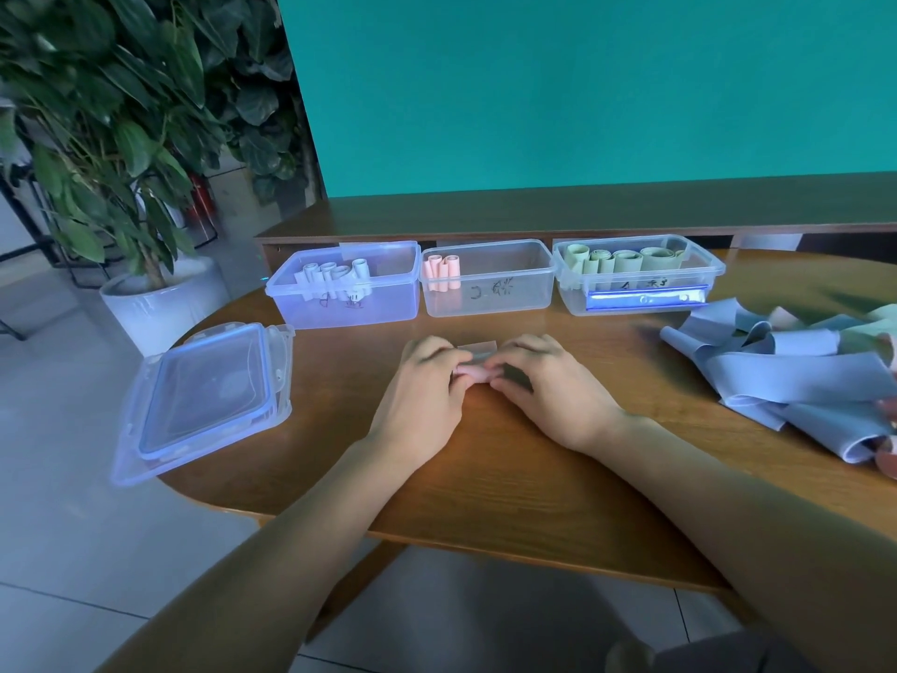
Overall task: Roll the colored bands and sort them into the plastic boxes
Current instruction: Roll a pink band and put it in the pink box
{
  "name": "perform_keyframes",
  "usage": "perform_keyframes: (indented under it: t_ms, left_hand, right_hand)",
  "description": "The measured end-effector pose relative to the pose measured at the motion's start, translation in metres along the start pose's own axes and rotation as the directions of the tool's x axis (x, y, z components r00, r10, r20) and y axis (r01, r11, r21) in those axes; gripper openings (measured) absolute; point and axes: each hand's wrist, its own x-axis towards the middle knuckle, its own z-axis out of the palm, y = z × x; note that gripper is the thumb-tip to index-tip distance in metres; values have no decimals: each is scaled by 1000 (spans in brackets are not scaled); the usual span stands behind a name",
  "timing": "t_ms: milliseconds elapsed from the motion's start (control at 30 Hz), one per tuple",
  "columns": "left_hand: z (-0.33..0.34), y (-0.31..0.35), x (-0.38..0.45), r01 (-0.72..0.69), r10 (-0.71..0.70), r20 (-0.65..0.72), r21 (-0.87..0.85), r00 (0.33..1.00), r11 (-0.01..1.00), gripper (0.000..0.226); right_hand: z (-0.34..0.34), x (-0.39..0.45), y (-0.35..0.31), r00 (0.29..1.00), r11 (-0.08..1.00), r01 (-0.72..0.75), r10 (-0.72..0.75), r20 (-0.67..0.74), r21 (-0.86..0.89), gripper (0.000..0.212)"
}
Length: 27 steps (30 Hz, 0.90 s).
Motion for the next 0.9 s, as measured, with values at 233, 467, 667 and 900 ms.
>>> perform_keyframes:
  t_ms: [233,467,667,900]
  left_hand:
    - [4,-6,4,12,-12,21,-9,1000,1000,18]
    - [10,-12,15,54,-52,77,-21,996,998,29]
    - [11,-10,20,22,-22,12,-15,1000,1000,32]
    - [15,-15,25,-12,12,8,-29,1000,1000,26]
  right_hand:
    - [2,8,5,1000,1000,-28,28,15,-6,30]
    - [2,12,5,1000,1000,-9,9,-11,12,26]
    - [5,22,13,999,999,-41,41,30,-26,34]
    - [6,30,17,999,998,-42,43,29,-42,32]
